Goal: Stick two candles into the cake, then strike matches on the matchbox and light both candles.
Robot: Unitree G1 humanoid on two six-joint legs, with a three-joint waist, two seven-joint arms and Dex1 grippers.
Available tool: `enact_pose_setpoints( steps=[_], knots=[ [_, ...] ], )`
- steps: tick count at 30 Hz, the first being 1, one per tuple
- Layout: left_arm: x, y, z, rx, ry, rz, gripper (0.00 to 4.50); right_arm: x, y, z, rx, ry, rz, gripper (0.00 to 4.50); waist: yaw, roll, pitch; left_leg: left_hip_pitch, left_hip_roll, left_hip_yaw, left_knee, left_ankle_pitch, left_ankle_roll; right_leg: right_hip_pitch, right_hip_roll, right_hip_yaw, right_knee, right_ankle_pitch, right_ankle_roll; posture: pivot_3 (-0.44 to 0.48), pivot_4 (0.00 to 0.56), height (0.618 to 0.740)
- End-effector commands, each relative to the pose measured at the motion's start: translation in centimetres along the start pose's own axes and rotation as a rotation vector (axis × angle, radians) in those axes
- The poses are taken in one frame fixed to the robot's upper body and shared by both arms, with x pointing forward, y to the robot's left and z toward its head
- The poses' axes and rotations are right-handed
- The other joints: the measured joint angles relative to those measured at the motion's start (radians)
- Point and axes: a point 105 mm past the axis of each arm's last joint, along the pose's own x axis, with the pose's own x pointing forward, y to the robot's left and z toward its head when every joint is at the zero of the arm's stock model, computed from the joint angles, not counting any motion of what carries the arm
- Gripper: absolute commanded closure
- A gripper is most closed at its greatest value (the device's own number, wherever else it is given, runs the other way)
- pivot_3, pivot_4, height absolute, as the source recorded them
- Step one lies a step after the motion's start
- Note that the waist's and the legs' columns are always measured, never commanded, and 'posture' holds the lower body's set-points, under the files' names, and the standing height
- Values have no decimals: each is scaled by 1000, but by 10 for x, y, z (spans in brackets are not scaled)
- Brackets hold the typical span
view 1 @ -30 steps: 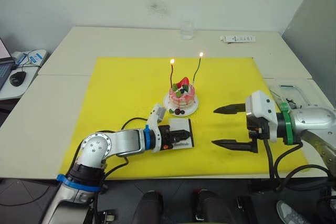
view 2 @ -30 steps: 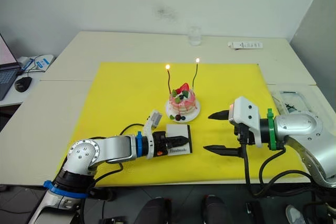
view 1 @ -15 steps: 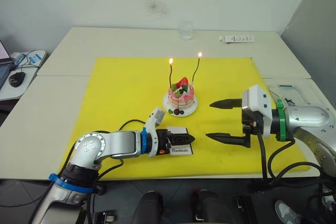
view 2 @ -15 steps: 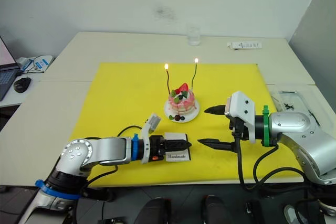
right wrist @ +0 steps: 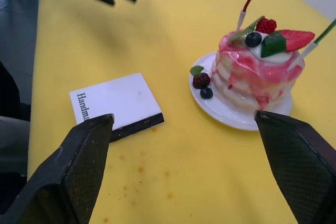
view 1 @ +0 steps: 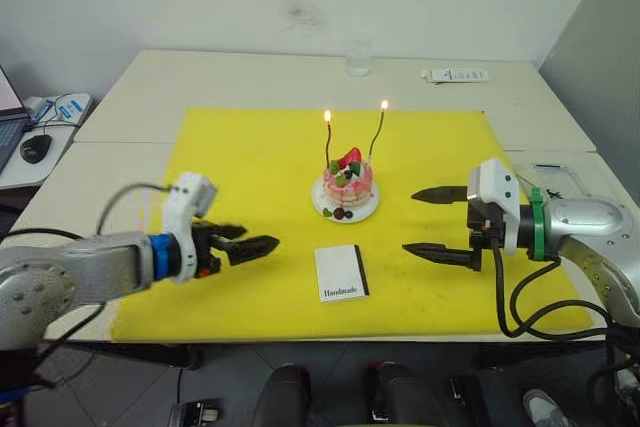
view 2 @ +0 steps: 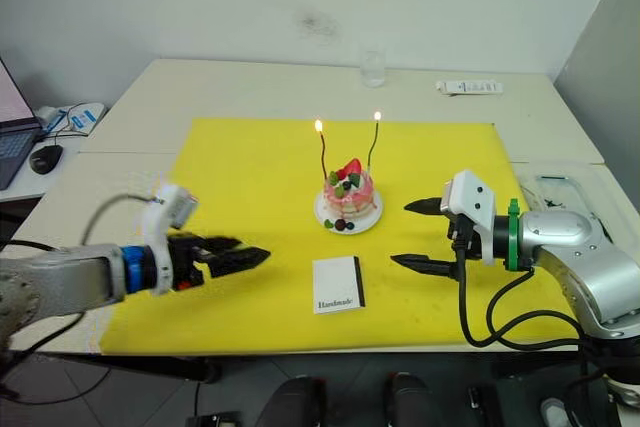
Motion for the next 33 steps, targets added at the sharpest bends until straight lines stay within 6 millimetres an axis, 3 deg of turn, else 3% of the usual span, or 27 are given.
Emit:
enact_pose_setpoints(
  steps=[1, 5, 9, 17, 20, 24, 33],
  knots=[
    [-10, 27, 3, 289, -15, 68, 21, -13, -13, 5, 7, -35, -60, 0, 1, 0, 0, 0, 0, 0, 0, 0, 0, 0, 0, 0, 0, 0, 0, 0, 150, 740],
    [-17, 65, 11, 367, -74, 216, 21, -32, -27, -4, 9, 12, -124, 0, 5, 0, 0, -7, 2, -1, 0, 0, 0, -7, 0, 0, 1, 0, 0, 0, 150, 740],
    [-15, 77, 4, 345, -92, 238, 21, -51, -40, -22, 1, 78, -195, 0, 5, 0, 0, -12, 2, -1, 0, 0, 1, -11, 1, -1, 1, 3, 6, 0, 150, 740],
    [7, 62, -20, 260, -125, 186, 21, -65, -38, -45, 60, 81, -320, 0, 2, 0, 0, -13, 3, -2, 1, -1, 2, -10, 2, 0, 2, 2, 10, 0, 150, 740],
    [9, 52, -24, 236, -142, 191, 21, -70, -26, -56, 105, 67, -404, 0, -1, 0, 0, -12, 4, -3, 2, -1, 2, -10, 3, 0, 3, 2, 11, 0, 150, 740],
    [17, 42, -26, 258, -156, 205, 21, -59, -1, -66, 168, 28, -447, 0, 0, 0, 0, -12, 4, -4, 3, -1, 2, -9, 3, -1, 4, 3, 11, 0, 150, 740],
    [32, 33, -25, 224, -209, 247, 21, -49, 13, -86, 205, 10, -554, 0, -2, 0, -1, -11, 3, -2, 6, -1, 3, -8, 2, 1, 3, 7, 10, 0, 150, 740]
  ],
)
